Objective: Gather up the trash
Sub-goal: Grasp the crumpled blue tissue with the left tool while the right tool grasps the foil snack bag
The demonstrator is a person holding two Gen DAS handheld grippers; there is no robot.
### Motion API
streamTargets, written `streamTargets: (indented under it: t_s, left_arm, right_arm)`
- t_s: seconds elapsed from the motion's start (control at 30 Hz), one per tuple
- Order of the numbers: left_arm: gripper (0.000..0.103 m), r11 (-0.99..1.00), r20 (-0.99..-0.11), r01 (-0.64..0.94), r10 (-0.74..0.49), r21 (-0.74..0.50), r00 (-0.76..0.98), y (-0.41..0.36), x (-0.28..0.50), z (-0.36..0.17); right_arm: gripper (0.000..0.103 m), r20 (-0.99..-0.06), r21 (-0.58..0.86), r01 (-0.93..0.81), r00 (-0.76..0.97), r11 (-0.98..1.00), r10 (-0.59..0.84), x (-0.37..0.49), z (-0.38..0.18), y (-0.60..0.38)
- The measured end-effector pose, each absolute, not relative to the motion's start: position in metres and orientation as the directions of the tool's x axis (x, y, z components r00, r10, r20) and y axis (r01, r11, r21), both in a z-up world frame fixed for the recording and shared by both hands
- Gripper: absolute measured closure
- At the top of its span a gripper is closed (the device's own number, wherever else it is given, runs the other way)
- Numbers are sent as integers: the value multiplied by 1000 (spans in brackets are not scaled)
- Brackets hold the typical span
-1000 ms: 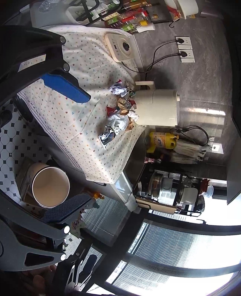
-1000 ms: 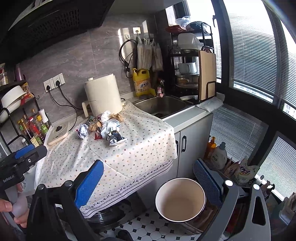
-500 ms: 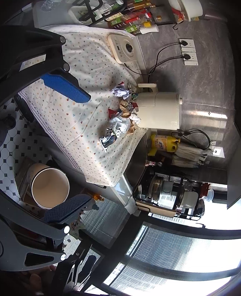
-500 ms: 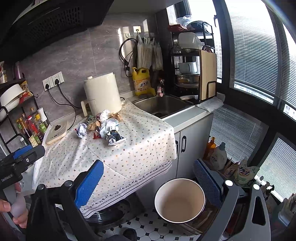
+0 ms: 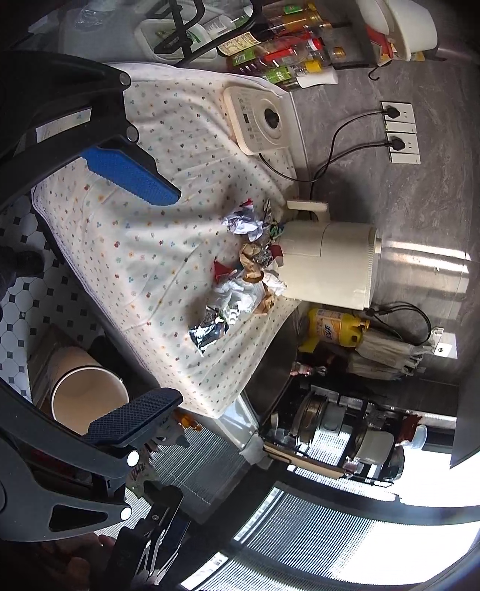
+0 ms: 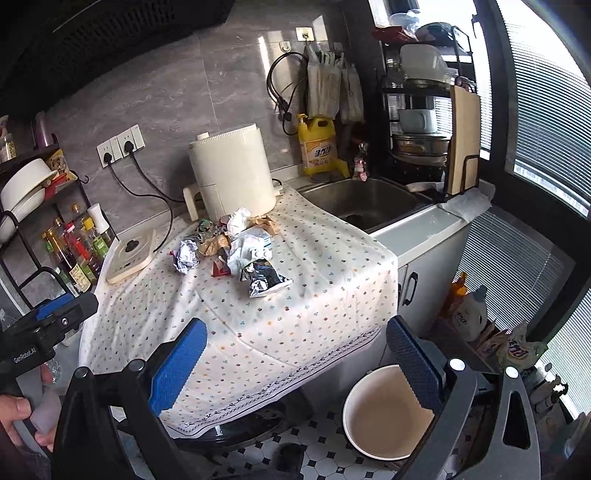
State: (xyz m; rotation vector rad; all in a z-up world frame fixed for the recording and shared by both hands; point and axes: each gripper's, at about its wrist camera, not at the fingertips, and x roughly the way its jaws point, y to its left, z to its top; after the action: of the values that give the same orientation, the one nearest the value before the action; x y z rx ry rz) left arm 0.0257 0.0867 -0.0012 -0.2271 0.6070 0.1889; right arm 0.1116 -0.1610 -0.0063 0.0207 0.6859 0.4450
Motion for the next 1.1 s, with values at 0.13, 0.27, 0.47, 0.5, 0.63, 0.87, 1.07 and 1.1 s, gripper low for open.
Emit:
streamTargets:
  t_s: [0.13, 0.27, 0.47, 0.5, 0.63, 0.87, 1.07, 1.1]
  left_arm:
    - [5, 947, -583, -267, 116, -179, 804, 117, 41, -4]
    - [5, 940, -590, -280, 117, -193, 799, 145, 60, -10]
    - [7, 939, -600, -274, 99, -208, 794, 177, 93, -24]
    - [9, 939, -602, -272, 94, -211, 793, 182, 100, -27]
    - [16, 939, -621, -263, 73, -220, 781, 199, 125, -40]
    - [23, 947, -654, -237, 39, -217, 755, 226, 172, -68]
    - [23, 951, -681, -221, 14, -218, 732, 247, 210, -93]
    - [24, 951, -688, -219, 11, -216, 726, 249, 216, -98]
  right_arm:
    - [8, -606, 180, -434, 658, 883, 447, 138, -9, -132]
    - [11, -631, 184, -460, 622, 868, 464, 165, -18, -102]
    - [14, -661, 179, -471, 593, 864, 460, 198, -32, -73]
    - [15, -666, 177, -471, 589, 864, 457, 203, -34, -69]
    - [22, -698, 182, -461, 562, 869, 444, 224, -50, -55]
    - [28, -738, 193, -427, 530, 883, 417, 260, -82, -33]
    - [28, -776, 172, -399, 508, 901, 373, 284, -112, -19]
    - [28, -785, 164, -397, 502, 903, 363, 288, -116, -17]
